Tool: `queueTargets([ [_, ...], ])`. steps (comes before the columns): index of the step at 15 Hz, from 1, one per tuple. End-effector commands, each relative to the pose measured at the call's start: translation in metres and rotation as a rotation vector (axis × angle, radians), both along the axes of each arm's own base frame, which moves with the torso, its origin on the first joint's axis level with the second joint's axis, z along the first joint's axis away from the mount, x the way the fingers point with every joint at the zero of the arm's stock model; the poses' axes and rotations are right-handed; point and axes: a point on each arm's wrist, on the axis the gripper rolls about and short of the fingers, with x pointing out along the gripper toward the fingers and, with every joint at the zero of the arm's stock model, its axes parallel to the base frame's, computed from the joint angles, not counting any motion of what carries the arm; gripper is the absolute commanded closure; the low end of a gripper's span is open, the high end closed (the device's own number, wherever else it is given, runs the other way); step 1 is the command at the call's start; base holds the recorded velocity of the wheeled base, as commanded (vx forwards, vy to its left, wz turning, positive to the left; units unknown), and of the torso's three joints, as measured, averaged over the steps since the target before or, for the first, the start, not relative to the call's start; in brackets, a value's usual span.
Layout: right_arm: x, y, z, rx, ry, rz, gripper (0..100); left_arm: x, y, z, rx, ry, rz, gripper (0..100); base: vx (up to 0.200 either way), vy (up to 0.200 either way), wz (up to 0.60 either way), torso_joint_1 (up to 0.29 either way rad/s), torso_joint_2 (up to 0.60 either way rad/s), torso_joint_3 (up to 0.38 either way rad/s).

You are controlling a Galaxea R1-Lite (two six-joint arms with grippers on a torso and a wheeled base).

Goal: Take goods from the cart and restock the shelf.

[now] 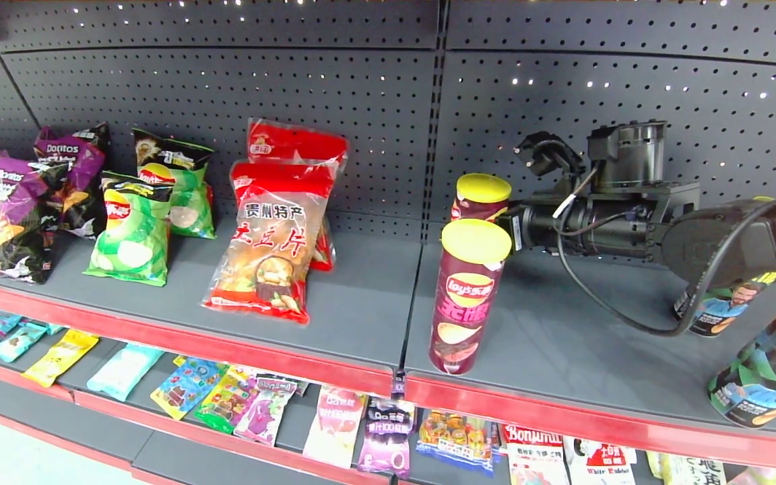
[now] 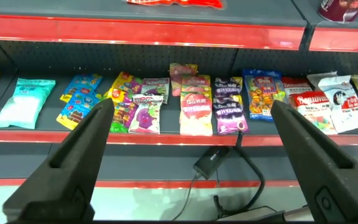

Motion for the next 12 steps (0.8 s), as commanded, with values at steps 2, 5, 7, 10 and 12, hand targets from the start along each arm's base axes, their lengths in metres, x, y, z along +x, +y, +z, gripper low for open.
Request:
queueTargets([
  [2,-0.011,-0.005,0.009,0.008,-0.016,-0.004,0,0.000,0.000,0.000,0.001,0.002,0.000,0,0.000,0.000,0.00,0.000,0.00,0.000],
  [5,-0.031,-0.016,0.019,0.009,-0.028,-0.030,0,0.000,0.000,0.000,0.000,0.002,-0.003,0,0.000,0.000,0.00,0.000,0.00,0.000],
  [7,-0.055,-0.026,0.026,0.013,-0.036,-0.037,0,0.000,0.000,0.000,0.000,0.002,-0.004,0,0.000,0.000,0.00,0.000,0.00,0.000],
  [10,-0.077,-0.039,0.031,0.010,-0.052,-0.077,0,0.000,0.000,0.000,-0.001,0.003,-0.007,0,0.000,0.000,0.00,0.000,0.00,0.000],
  [12,-0.093,-0.050,0.033,0.013,-0.061,-0.092,0,0.000,0.000,0.000,-0.001,0.003,-0.007,0,0.000,0.000,0.00,0.000,0.00,0.000],
])
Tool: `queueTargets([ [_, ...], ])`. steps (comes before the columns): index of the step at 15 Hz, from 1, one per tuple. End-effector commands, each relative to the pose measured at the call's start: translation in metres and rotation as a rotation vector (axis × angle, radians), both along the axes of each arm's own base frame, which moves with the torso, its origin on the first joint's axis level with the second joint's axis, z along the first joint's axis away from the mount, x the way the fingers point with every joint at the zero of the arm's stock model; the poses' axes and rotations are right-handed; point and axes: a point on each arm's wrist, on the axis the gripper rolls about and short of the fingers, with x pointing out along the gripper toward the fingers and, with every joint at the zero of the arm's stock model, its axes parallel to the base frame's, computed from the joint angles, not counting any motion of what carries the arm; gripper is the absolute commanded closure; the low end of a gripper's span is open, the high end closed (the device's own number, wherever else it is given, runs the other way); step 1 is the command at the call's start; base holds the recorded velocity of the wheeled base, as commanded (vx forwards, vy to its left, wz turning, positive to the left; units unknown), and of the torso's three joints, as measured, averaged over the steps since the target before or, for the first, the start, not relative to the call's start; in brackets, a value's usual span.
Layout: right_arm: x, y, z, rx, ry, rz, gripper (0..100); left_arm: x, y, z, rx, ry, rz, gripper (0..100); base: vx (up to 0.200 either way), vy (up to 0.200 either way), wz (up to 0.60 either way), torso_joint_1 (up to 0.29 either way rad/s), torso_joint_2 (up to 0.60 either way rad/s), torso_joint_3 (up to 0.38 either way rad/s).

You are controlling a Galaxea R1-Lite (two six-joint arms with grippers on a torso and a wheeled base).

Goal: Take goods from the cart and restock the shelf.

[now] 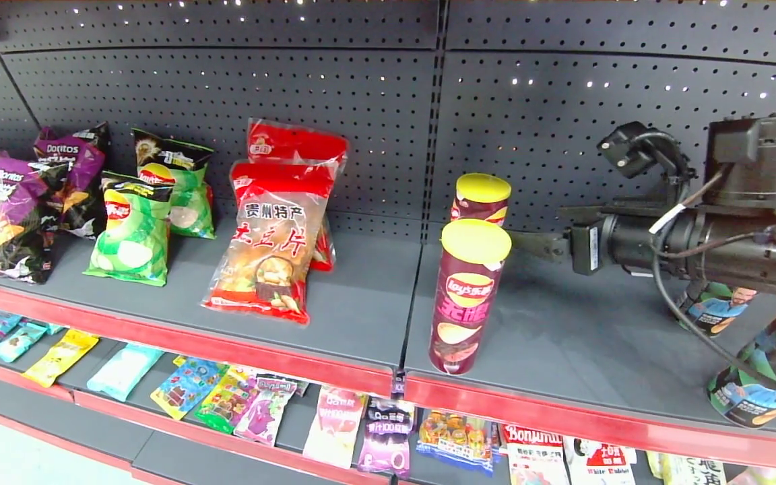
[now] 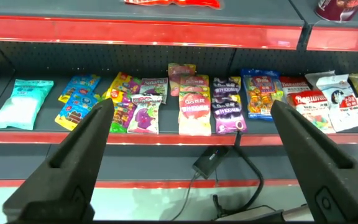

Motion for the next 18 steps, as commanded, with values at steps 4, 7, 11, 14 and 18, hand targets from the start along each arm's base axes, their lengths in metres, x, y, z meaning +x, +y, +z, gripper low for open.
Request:
queueTargets([
  [4,-0.053,-0.021,-0.003,0.011,-0.007,0.027,0,0.000,0.000,0.000,0.000,0.002,0.000,0,0.000,0.000,0.00,0.000,0.00,0.000],
  [7,-0.073,-0.028,-0.017,0.017,0.033,0.082,0,0.000,0.000,0.000,0.000,0.002,0.000,0,0.000,0.000,0.00,0.000,0.00,0.000],
  [11,-0.074,-0.023,-0.032,0.012,0.070,0.230,0,0.000,0.000,0.000,-0.002,0.001,-0.009,0,0.000,0.000,0.00,0.000,0.00,0.000],
  [14,-0.057,-0.011,-0.034,0.028,0.053,0.292,0,0.000,0.000,0.000,-0.002,0.003,-0.009,0,0.000,0.000,0.00,0.000,0.00,0.000],
  [18,-0.043,0.005,-0.039,0.035,0.058,0.353,0,0.000,0.000,0.000,-0.002,0.001,-0.009,0,0.000,0.000,0.00,0.000,0.00,0.000],
])
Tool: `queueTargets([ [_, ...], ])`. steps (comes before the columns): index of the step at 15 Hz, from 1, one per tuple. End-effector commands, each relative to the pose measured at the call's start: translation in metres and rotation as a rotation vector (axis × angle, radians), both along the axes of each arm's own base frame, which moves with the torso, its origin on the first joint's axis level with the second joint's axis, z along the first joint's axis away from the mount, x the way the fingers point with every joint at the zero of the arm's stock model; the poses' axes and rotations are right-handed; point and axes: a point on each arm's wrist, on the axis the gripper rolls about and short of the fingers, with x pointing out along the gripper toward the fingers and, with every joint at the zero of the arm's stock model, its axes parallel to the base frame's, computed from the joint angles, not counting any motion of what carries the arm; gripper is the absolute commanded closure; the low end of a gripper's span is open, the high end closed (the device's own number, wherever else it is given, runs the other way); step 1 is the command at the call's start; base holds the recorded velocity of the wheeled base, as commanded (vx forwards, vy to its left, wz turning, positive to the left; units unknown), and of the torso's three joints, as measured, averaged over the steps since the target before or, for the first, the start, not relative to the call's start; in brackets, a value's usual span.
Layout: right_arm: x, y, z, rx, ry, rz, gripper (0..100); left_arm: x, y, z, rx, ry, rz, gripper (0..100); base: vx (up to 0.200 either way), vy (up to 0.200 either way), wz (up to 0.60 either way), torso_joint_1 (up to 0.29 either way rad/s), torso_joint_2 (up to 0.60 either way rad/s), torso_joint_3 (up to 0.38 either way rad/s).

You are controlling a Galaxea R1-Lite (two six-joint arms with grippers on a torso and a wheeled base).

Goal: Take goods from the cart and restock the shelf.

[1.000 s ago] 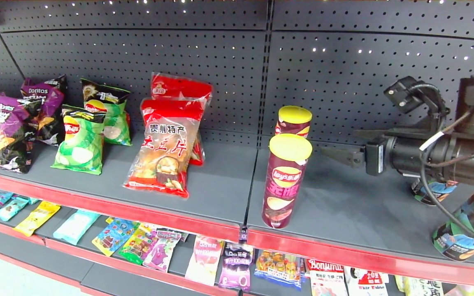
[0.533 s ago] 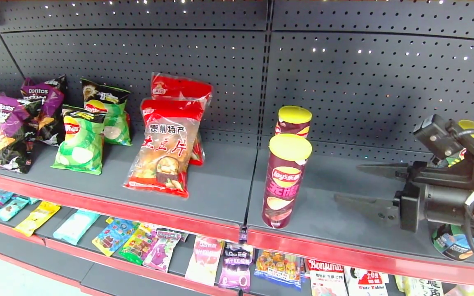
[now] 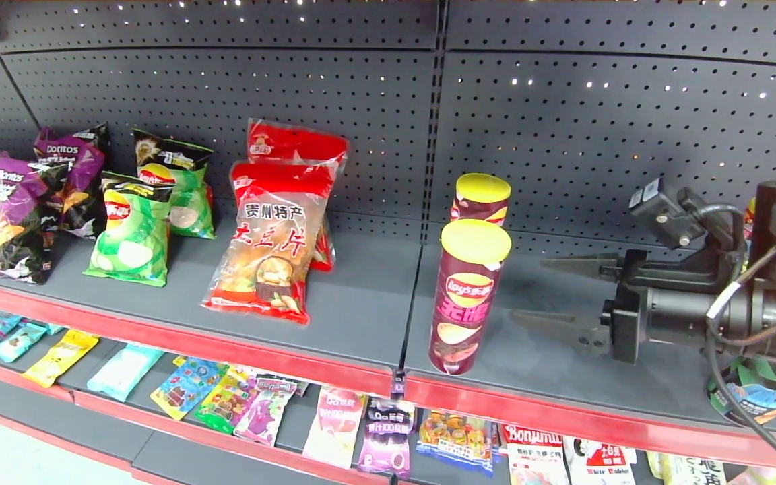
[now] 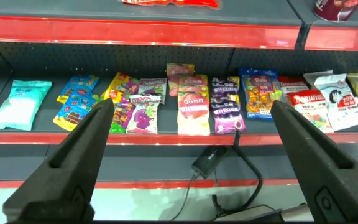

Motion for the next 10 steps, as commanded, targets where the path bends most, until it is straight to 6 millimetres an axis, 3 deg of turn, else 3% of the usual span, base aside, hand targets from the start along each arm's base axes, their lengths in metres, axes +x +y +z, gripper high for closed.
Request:
queueTargets([
  [1,0.008,0.007,-0.009,-0.015,0.033,0.016,0,0.000,0.000,0.000,0.000,0.001,0.000,0,0.000,0.000,0.00,0.000,0.00,0.000],
  [10,0.023,0.021,-0.013,-0.023,0.042,0.042,0,0.000,0.000,0.000,0.000,0.002,-0.001,0,0.000,0.000,0.00,0.000,0.00,0.000],
])
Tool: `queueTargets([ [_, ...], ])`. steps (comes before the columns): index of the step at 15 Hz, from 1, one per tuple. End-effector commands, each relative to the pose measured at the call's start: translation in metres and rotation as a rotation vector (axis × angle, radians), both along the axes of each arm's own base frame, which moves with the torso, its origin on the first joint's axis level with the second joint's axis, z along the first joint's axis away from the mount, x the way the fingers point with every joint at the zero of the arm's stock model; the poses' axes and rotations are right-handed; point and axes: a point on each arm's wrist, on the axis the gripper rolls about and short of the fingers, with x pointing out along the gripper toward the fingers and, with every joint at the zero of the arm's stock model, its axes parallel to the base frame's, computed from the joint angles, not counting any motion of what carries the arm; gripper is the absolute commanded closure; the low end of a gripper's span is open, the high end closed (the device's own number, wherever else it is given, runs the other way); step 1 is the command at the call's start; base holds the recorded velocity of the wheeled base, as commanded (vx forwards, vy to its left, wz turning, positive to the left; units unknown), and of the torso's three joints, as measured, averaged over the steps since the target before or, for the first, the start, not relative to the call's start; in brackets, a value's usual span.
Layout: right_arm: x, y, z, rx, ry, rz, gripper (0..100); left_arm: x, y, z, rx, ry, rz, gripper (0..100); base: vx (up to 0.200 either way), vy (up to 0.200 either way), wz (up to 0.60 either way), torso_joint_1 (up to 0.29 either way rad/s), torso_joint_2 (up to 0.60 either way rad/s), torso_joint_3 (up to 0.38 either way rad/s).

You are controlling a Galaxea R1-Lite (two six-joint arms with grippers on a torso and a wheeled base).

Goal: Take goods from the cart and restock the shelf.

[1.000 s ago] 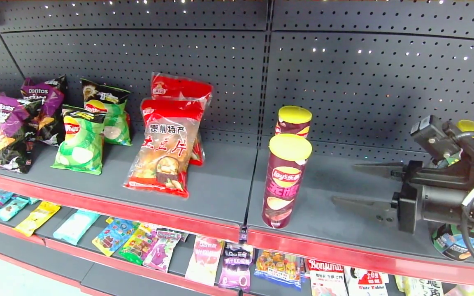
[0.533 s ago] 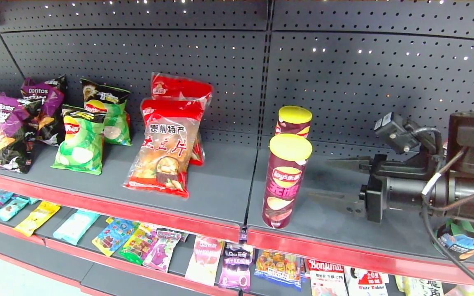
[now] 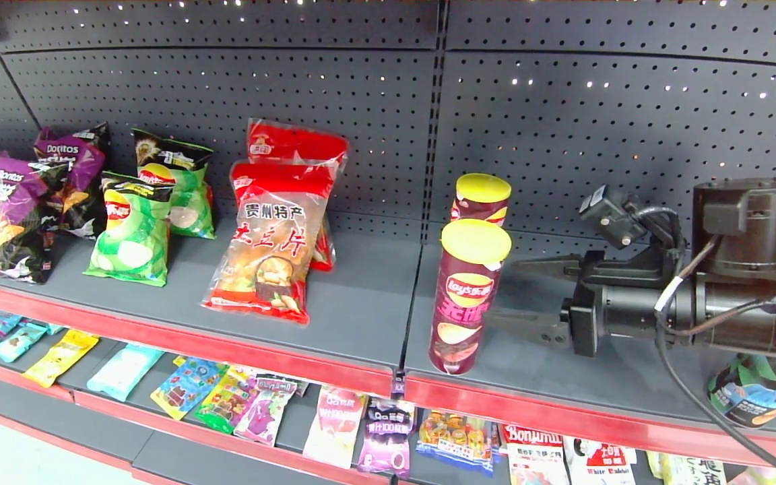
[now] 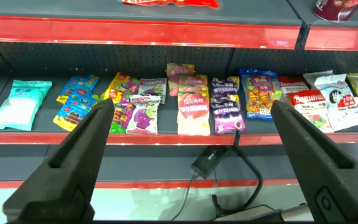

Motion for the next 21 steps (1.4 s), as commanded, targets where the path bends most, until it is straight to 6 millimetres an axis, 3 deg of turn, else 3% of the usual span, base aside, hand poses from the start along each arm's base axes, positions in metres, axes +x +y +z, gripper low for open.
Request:
queueTargets([
  [1,0.006,0.003,-0.005,-0.007,0.014,0.003,0,0.000,0.000,0.000,0.000,0.002,0.000,0,0.000,0.000,0.00,0.000,0.00,0.000],
  [21,0.030,0.030,-0.018,0.003,-0.008,0.069,0,0.000,0.000,0.000,0.001,0.002,0.002,0,0.000,0.000,0.00,0.000,0.00,0.000],
])
